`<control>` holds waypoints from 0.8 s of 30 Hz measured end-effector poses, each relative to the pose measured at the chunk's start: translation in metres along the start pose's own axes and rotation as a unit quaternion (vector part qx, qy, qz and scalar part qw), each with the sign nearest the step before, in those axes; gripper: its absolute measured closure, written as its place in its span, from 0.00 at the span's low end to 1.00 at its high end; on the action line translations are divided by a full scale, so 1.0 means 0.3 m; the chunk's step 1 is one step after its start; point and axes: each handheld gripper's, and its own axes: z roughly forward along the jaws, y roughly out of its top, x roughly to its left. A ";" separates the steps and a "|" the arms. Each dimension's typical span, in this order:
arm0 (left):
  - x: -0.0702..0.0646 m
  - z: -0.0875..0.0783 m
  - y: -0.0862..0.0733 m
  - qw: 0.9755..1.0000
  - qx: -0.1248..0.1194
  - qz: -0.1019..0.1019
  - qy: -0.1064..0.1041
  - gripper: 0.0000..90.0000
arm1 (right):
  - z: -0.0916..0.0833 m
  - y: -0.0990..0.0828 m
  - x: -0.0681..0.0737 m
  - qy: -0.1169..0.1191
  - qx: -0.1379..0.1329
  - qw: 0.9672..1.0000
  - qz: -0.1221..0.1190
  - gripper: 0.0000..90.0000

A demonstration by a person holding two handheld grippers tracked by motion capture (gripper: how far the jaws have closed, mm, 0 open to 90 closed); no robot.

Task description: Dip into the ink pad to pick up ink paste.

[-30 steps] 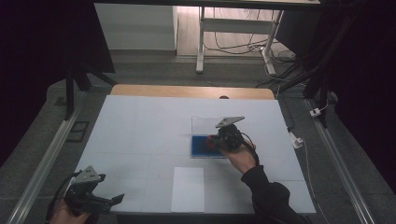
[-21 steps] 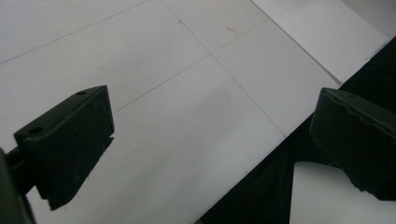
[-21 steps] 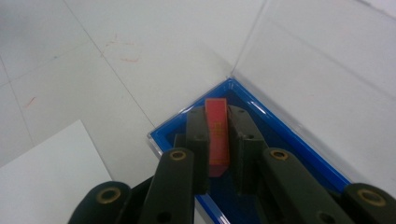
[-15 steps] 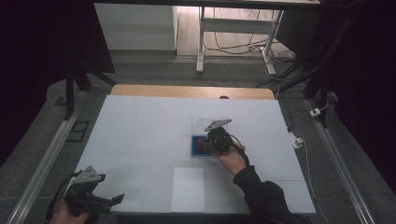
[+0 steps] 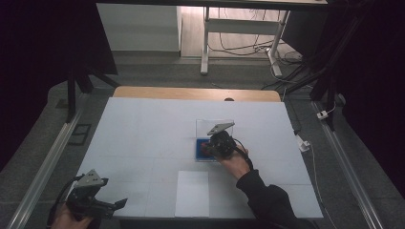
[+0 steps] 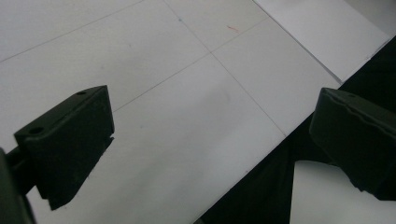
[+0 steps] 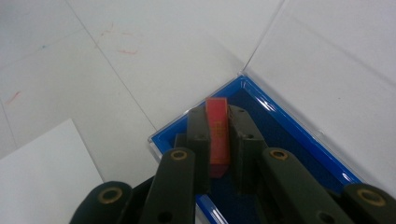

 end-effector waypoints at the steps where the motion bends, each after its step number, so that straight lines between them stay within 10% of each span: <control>1: 0.000 0.000 0.000 1.000 0.000 0.000 0.000 0.01 | 0.002 0.003 0.013 -0.007 0.003 1.000 -0.009 0.89; 17: 0.000 0.001 0.001 1.000 0.001 0.000 0.000 0.01 | 0.004 -0.007 -0.009 0.003 -0.006 1.000 0.013 0.90; 24: 0.000 0.002 0.001 1.000 0.002 0.000 0.000 0.01 | 0.006 -0.002 0.030 -0.025 -0.002 0.999 -0.023 0.90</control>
